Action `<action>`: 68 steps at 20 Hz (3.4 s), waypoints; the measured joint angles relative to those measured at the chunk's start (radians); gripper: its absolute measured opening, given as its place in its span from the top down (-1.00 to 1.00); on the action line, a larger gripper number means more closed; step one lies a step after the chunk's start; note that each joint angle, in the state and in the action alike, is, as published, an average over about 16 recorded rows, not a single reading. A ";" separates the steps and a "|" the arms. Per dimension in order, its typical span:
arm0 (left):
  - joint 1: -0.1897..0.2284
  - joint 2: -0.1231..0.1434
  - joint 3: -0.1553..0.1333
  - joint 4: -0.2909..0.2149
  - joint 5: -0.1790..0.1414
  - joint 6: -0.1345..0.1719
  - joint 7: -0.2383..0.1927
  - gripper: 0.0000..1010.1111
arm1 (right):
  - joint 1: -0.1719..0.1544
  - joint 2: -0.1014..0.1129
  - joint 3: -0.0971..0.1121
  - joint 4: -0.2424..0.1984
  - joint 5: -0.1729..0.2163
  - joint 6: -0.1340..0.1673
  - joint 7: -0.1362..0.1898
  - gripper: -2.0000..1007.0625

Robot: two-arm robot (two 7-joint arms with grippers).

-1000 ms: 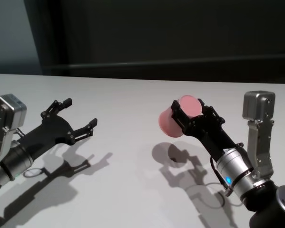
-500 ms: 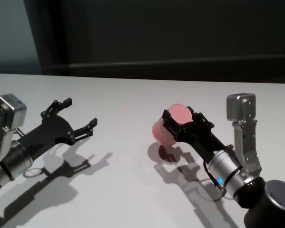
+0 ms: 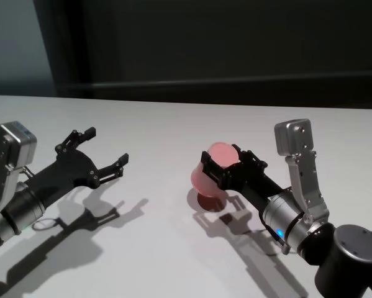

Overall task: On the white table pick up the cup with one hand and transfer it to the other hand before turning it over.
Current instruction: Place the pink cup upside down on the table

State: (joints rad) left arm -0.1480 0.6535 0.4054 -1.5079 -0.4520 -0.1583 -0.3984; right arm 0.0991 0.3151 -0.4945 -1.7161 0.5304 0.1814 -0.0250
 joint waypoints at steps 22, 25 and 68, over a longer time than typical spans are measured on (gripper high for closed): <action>0.000 0.000 0.000 0.000 0.000 0.000 0.000 -0.98 | 0.049 -0.015 -0.018 0.040 -0.066 0.170 0.024 -0.47; 0.000 0.000 0.000 0.000 0.000 0.000 0.000 -0.98 | 0.047 -0.017 -0.017 0.039 -0.073 0.182 0.025 -0.47; 0.000 0.000 0.000 0.000 0.000 0.000 0.000 -0.98 | 0.022 -0.044 -0.001 0.027 -0.109 0.226 0.029 -0.93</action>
State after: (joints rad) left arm -0.1480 0.6535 0.4054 -1.5078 -0.4520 -0.1583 -0.3984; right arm 0.1208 0.2708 -0.4954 -1.6894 0.4212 0.4071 0.0035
